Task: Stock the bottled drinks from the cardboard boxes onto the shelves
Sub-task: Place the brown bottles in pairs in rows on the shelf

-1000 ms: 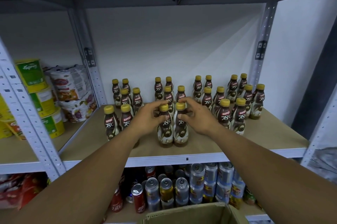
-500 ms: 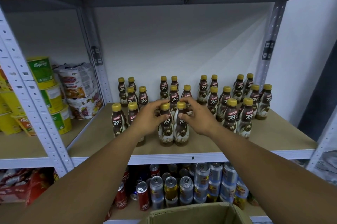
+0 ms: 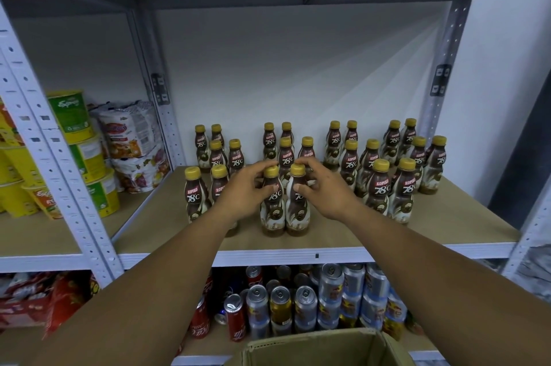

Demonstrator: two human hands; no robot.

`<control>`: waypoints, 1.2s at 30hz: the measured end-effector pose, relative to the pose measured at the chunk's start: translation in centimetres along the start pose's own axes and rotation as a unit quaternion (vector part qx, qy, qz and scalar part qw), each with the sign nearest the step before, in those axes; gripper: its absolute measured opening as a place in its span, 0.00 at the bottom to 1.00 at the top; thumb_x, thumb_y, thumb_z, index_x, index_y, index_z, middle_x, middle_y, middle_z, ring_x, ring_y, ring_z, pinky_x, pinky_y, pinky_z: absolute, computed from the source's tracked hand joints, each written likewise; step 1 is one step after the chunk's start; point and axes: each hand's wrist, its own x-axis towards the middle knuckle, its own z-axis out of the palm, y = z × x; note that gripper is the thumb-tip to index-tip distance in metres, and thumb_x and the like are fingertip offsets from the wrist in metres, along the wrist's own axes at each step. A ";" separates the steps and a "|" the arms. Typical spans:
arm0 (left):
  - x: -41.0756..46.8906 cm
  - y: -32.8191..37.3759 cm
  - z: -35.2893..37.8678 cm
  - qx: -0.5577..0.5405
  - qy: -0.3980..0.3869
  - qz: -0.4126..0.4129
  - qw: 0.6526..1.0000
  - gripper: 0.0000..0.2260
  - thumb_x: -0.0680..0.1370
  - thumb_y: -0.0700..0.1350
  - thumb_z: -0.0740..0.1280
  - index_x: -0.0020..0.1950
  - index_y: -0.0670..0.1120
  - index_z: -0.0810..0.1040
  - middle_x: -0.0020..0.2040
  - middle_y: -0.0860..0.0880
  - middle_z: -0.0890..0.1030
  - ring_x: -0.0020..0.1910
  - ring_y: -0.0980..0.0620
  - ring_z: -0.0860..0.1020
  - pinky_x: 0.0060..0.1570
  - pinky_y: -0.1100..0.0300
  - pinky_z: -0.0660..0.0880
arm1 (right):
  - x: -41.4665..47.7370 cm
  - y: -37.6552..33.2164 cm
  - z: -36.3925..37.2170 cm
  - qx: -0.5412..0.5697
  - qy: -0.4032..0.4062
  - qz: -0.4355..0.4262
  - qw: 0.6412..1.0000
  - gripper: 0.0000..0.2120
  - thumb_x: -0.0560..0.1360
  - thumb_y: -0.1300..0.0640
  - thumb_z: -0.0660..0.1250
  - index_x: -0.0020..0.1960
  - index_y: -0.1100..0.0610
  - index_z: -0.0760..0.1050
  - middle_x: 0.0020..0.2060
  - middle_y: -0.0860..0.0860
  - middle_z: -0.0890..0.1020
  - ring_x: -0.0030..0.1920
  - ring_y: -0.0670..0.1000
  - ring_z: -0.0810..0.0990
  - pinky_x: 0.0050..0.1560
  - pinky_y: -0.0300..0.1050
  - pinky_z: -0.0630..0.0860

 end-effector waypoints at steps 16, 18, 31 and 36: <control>-0.3 0.4 -0.1 -0.031 -0.013 -0.012 0.999 0.25 0.79 0.39 0.73 0.72 0.57 0.75 0.66 0.52 0.78 0.66 0.52 0.78 0.68 0.48 0.76 | -0.1 0.0 -0.2 0.013 0.004 0.002 1.000 0.23 0.78 0.50 0.71 0.66 0.31 0.66 0.60 0.50 0.80 0.61 0.55 0.77 0.60 0.60 0.79; -0.3 0.3 0.0 -0.035 -0.014 -0.014 0.999 0.25 0.79 0.38 0.73 0.72 0.57 0.75 0.67 0.52 0.78 0.66 0.52 0.77 0.68 0.48 0.75 | -0.1 -0.1 -0.1 0.014 0.002 0.007 1.000 0.23 0.78 0.49 0.71 0.65 0.30 0.65 0.60 0.50 0.79 0.62 0.56 0.76 0.60 0.61 0.79; -0.1 0.2 -0.3 -0.014 -0.028 -0.014 0.999 0.24 0.80 0.41 0.72 0.74 0.58 0.73 0.71 0.51 0.75 0.69 0.50 0.75 0.70 0.49 0.74 | -0.5 -0.1 -0.2 0.020 0.007 0.008 1.000 0.23 0.79 0.51 0.71 0.68 0.34 0.67 0.62 0.50 0.79 0.64 0.54 0.77 0.62 0.58 0.79; -0.2 0.3 -0.5 -0.016 -0.029 -0.016 0.999 0.25 0.80 0.40 0.72 0.74 0.56 0.73 0.71 0.51 0.75 0.68 0.50 0.75 0.69 0.50 0.74 | -0.5 -0.1 -0.1 0.021 0.008 0.009 1.000 0.23 0.79 0.50 0.71 0.68 0.33 0.67 0.61 0.47 0.79 0.62 0.54 0.77 0.61 0.58 0.79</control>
